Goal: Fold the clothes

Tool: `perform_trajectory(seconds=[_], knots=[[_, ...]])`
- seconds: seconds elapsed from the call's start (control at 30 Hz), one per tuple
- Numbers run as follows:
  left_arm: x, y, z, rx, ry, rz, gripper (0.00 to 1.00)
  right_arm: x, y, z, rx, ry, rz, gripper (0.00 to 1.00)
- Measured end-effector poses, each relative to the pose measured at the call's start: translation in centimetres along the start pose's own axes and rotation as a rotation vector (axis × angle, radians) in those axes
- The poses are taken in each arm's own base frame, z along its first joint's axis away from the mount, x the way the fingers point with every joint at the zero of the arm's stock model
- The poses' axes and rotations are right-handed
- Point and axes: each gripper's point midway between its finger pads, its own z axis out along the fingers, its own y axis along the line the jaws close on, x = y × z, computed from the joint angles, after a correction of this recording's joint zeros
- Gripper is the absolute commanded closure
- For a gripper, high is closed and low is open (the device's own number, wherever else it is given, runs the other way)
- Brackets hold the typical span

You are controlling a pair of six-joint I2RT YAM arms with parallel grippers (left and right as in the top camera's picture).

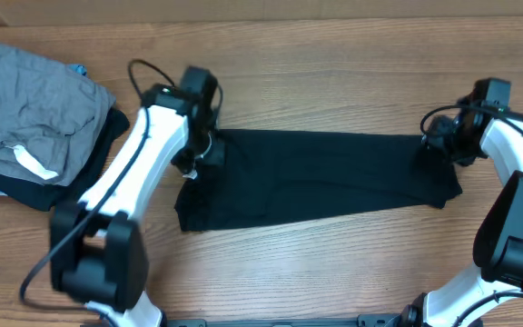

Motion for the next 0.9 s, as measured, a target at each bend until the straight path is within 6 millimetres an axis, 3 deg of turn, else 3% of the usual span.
perform_trajectory(seconds=[0.07, 0.17, 0.27, 0.33, 0.47, 0.57, 0.73, 0.83, 0.9], knots=[[-1.4, -0.2, -2.1, 0.0, -0.101, 0.007, 0.86, -0.8, 0.2, -0.4, -0.003, -0.019, -0.023, 0.23], [-2.5, 0.3, -2.4, -0.03, -0.153, 0.003, 0.92, -0.4, 0.0, -0.4, 0.001, -0.004, -0.05, 0.28], [-3.5, 0.5, -1.6, -0.046, -0.177, -0.006, 0.92, -0.4, 0.0, -0.4, 0.001, -0.004, -0.086, 0.25], [-3.9, 0.7, -0.6, -0.054, -0.166, -0.011, 0.92, -0.4, -0.1, -0.4, 0.002, -0.001, -0.114, 0.12], [-3.8, 0.9, 1.8, -0.068, -0.11, -0.015, 0.92, -0.1, -0.9, -0.5, 0.009, 0.013, -0.121, 0.03], [-3.9, 1.2, 3.9, -0.077, -0.072, -0.018, 0.8, -0.2, -2.2, -0.6, 0.034, 0.015, -0.118, 0.0], [-3.8, 1.3, 5.2, -0.081, -0.047, -0.024, 0.67, 0.4, -4.4, -0.2, 0.054, 0.059, -0.178, 0.01], [-3.8, 1.3, 5.2, -0.081, -0.046, -0.024, 0.66, 2.2, -4.9, 0.8, 0.033, 0.141, -0.187, 0.03], [-3.8, 1.3, 5.2, -0.081, -0.048, -0.023, 0.66, 3.1, -4.4, 1.3, -0.02, 0.18, -0.21, 0.12]])
